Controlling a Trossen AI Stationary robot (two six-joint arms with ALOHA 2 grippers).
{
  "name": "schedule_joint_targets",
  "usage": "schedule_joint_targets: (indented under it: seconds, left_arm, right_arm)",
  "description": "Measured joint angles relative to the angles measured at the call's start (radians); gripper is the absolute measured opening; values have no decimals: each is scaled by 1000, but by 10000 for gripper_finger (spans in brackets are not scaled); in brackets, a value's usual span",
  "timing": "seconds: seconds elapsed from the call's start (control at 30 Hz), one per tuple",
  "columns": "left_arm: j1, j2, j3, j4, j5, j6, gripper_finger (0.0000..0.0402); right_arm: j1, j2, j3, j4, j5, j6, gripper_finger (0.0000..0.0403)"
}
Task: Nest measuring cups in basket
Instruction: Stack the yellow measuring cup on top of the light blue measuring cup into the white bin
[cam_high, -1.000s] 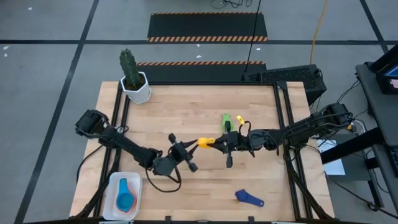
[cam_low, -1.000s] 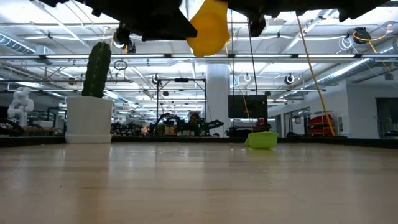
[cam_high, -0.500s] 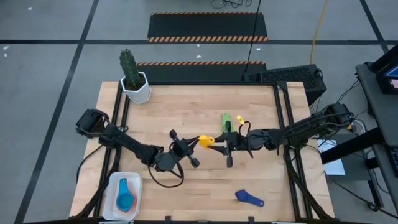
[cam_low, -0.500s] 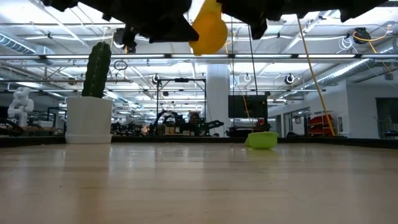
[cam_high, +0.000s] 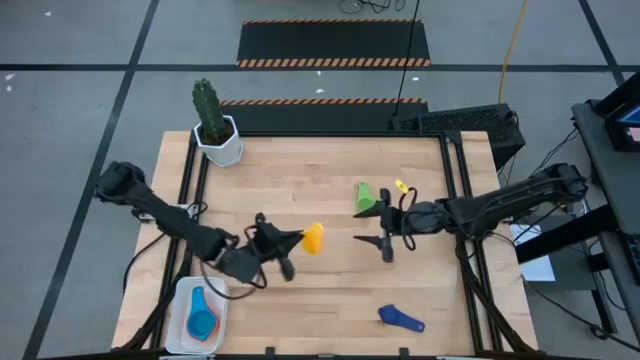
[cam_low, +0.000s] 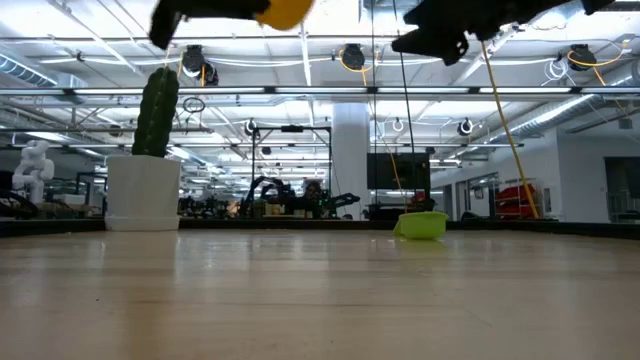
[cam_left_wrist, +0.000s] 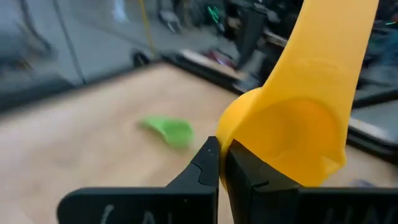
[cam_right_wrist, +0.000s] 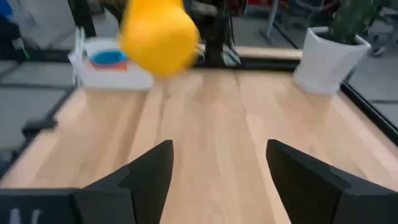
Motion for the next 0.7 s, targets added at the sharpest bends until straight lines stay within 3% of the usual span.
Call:
schedule_joint_targets:
  seconds: [0.23, 0.6, 0.7]
  left_arm:
    - [-84, -145, 0, -321, 171, -485, 7]
    - [-212, -188, 0, -536, 524, -1060, 7]
    - [-248, -188, 0, -558, 577, -1201, 7]
  right_arm:
    - [0, -67, 0, -135, 2, -17, 253]
    - [0, -66, -26, -134, 2, -96, 253]
    - [0, -67, -49, -82, 2, -137, 253]
